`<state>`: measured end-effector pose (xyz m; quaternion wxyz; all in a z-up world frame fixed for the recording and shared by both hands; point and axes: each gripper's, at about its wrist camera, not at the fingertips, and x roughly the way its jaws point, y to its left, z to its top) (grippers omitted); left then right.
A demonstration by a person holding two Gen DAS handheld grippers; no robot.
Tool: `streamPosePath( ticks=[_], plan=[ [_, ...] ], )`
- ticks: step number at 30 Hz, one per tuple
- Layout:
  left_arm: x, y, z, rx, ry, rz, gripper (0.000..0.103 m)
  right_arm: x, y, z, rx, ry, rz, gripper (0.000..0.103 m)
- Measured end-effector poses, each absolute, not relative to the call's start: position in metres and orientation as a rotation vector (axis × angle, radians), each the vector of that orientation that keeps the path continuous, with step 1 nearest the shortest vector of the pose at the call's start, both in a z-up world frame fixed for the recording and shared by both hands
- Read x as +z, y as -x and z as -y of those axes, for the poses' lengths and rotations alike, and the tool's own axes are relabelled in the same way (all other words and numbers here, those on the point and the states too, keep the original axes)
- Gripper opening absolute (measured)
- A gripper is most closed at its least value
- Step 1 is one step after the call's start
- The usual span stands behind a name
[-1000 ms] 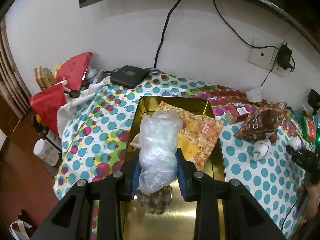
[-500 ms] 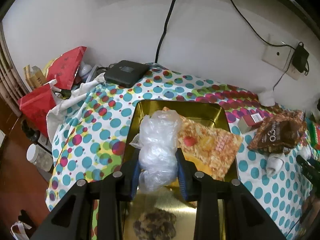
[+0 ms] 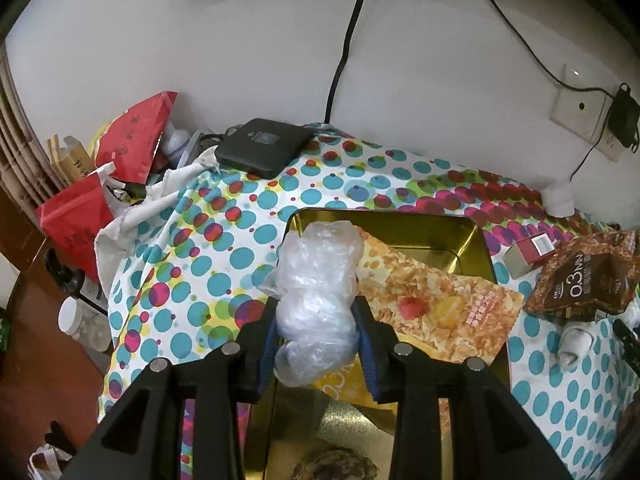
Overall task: Organize objects
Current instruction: 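Lift the plastic bag with the left gripper and carry it over the tray, then open the left gripper to drop the plastic bag into the tray, then carry the white plastic bundle with the right gripper into the tray and release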
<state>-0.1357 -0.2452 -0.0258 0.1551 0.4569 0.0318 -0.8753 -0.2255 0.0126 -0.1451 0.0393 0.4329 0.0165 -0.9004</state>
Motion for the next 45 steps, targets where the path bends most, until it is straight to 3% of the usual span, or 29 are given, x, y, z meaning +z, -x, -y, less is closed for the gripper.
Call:
streamPosePath(
  ticks=[3, 7, 18, 20, 24, 35, 45],
  plan=[
    [-0.028, 0.135, 0.244, -2.508, -1.311, -0.078, 0.04, -0.144, 0.226, -0.014, -2.757, -1.326, -0.052, 0.069],
    [-0.026, 0.134, 0.243, -2.501, -1.28, -0.047, 0.057, -0.145, 0.227, -0.013, -2.752, -1.324, -0.056, 0.07],
    [-0.01, 0.118, 0.241, -2.543, -1.232, -0.12, 0.057, -0.142, 0.225, -0.014, -2.745, -1.32, -0.06, 0.071],
    [-0.008, 0.112, 0.239, -2.548, -1.232, -0.139, 0.057, -0.142, 0.224, -0.015, -2.739, -1.312, -0.061, 0.064],
    [-0.005, 0.095, 0.231, -2.558, -1.221, -0.165, 0.057, -0.146, 0.227, -0.009, -2.74, -1.296, -0.091, 0.061],
    [-0.004, 0.041, 0.194, -2.58, -1.233, -0.085, 0.057, -0.143, 0.224, -0.015, -2.758, -1.294, -0.071, 0.06],
    [-0.005, 0.002, 0.183, -2.596, -1.255, -0.139, 0.057, -0.135, 0.216, -0.045, -2.81, -1.266, 0.004, 0.06]
  ],
)
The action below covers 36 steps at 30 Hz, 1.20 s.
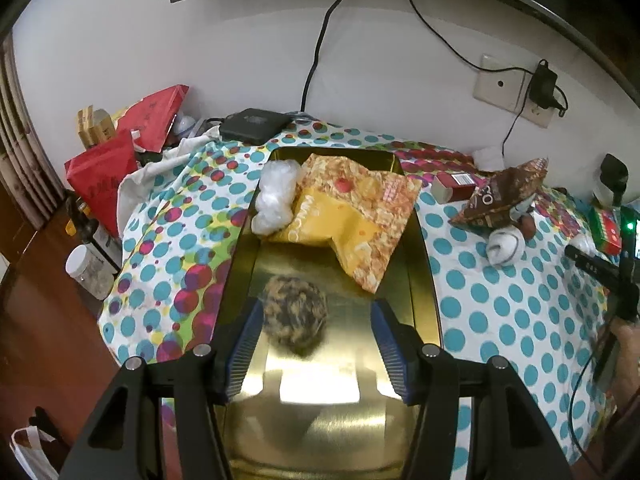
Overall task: Organize objects
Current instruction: 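Carry the white plastic bundle with the right gripper into the tray and release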
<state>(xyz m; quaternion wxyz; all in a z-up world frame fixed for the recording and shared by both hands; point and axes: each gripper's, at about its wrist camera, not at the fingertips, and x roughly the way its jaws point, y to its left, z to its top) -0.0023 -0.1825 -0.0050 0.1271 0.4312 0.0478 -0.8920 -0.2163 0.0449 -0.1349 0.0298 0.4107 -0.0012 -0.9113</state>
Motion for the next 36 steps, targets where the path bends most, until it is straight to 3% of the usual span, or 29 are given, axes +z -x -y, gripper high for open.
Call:
streamPosePath(
  ticks=[10, 16, 24, 36],
  plan=[
    [-0.007, -0.041, 0.207, -2.565, -1.172, -0.206, 0.057, -0.118, 0.201, -0.101, -2.817, -1.167, 0.172, 0.06],
    [-0.018, -0.051, 0.23, -2.54, -1.148, -0.286, 0.057, -0.07, 0.16, -0.092, -2.725, -0.991, 0.088, 0.061],
    [-0.019, -0.068, 0.245, -2.541, -1.116, -0.341, 0.057, -0.006, 0.078, -0.007, -2.479, -0.877, -0.08, 0.061],
    [-0.03, -0.096, 0.273, -2.484, -1.108, -0.437, 0.057, -0.026, 0.038, 0.105, -2.25, -0.94, -0.365, 0.064]
  ],
)
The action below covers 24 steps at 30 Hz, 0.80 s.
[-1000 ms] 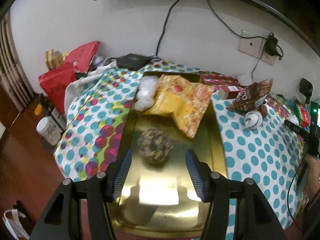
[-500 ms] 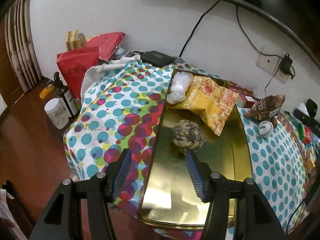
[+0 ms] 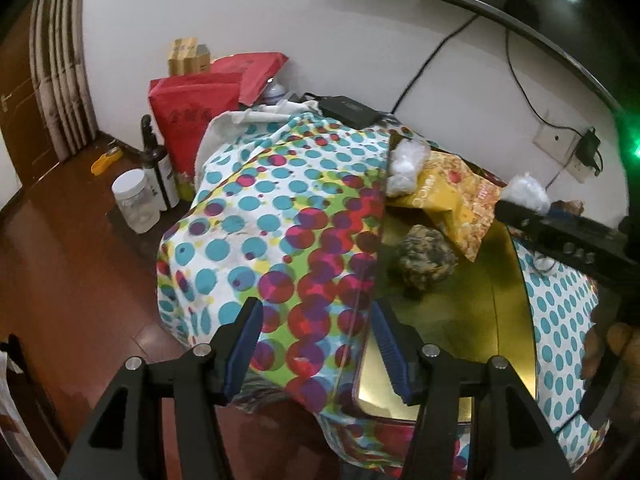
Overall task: Organize objects
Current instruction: 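Carry the white plastic bundle with the right gripper into the tray and release, then move the left gripper to the white sock roll and grasp it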
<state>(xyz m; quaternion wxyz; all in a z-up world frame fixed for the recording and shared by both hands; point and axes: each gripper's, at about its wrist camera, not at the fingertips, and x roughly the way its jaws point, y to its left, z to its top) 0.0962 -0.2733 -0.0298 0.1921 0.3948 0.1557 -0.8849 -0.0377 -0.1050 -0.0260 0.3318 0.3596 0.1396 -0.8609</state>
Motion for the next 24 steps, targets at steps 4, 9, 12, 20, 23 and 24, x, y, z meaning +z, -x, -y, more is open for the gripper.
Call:
streamPosePath(
  ticks=[4, 9, 12, 20, 23, 24],
  plan=[
    [-0.031, -0.099, 0.28, -2.469, -1.107, -0.458, 0.057, -0.038, 0.041, 0.119, -2.22, -0.972, -0.398, 0.066],
    [-0.031, -0.095, 0.278, -2.469, -1.119, -0.453, 0.057, -0.039, 0.031, 0.125, -2.231, -0.97, -0.399, 0.086],
    [-0.027, -0.09, 0.27, -2.493, -1.108, -0.438, 0.057, -0.028, 0.024, 0.111, -2.23, -0.906, -0.334, 0.086],
    [-0.014, -0.058, 0.212, -2.628, -1.156, -0.337, 0.057, -0.013, 0.033, 0.002, -2.416, -0.783, -0.176, 0.099],
    [-0.013, -0.042, 0.173, -2.704, -1.194, -0.253, 0.057, -0.019, 0.041, -0.059, -2.541, -0.813, -0.132, 0.1],
    [-0.013, -0.037, 0.16, -2.735, -1.211, -0.234, 0.057, -0.023, 0.044, -0.075, -2.586, -0.831, -0.132, 0.1]
  ],
)
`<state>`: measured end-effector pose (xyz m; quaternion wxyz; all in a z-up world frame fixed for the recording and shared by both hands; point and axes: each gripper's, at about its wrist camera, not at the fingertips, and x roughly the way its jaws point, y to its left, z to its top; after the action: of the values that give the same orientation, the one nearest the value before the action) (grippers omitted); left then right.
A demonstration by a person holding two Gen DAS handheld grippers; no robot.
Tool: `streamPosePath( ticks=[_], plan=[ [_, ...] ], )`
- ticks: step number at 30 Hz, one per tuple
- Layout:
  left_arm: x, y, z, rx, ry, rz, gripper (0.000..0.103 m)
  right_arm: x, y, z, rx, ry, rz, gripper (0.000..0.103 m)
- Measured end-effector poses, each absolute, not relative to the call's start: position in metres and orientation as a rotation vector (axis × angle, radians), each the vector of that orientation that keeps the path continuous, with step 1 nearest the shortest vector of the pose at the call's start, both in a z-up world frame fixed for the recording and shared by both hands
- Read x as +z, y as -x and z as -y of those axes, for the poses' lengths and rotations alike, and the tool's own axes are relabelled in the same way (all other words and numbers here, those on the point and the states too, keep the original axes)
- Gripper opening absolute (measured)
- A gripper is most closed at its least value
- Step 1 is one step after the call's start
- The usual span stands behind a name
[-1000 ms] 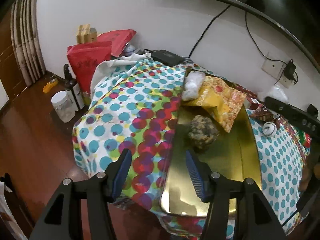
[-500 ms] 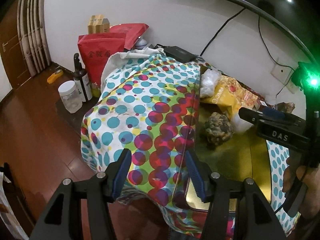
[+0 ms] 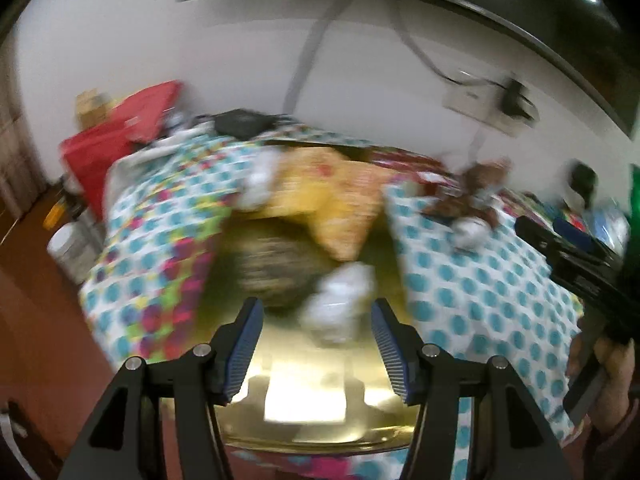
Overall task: Organize objects
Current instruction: 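Move the left gripper to the white sock roll and grasp it, then grasp the brown reindeer figurine with the right gripper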
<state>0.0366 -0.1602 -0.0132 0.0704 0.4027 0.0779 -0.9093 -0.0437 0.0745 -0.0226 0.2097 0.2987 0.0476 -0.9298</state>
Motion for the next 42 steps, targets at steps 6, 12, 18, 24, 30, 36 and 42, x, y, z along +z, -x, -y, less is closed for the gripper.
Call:
streamPosePath(
  ticks=[6, 12, 18, 24, 30, 36, 42],
  plan=[
    [-0.026, 0.009, 0.08, -2.842, -1.341, -0.128, 0.057, -0.045, 0.07, -0.161, -2.762, -0.957, -0.017, 0.1],
    [-0.05, 0.07, 0.03, -2.873, -1.452, -0.164, 0.057, -0.063, 0.087, -0.194, -2.79, -1.026, 0.09, 0.1],
    [-0.076, 0.12, 0.012, -2.864, -1.52, -0.126, 0.057, -0.073, 0.093, -0.205, -2.75, -1.039, 0.158, 0.1],
    [-0.088, 0.149, 0.007, -2.853, -1.444, -0.049, 0.057, -0.079, 0.104, -0.204, -2.692, -1.063, 0.243, 0.1],
    [-0.096, 0.168, 0.015, -2.85, -1.41, -0.064, 0.058, -0.083, 0.116, -0.189, -2.612, -1.091, 0.236, 0.1],
    [-0.098, 0.168, 0.021, -2.874, -1.345, -0.078, 0.047, -0.086, 0.123, -0.172, -2.553, -1.102, 0.188, 0.1],
    [-0.094, 0.157, 0.027, -2.877, -1.303, -0.096, 0.025, -0.082, 0.131, -0.147, -2.514, -1.058, 0.008, 0.1]
  ],
)
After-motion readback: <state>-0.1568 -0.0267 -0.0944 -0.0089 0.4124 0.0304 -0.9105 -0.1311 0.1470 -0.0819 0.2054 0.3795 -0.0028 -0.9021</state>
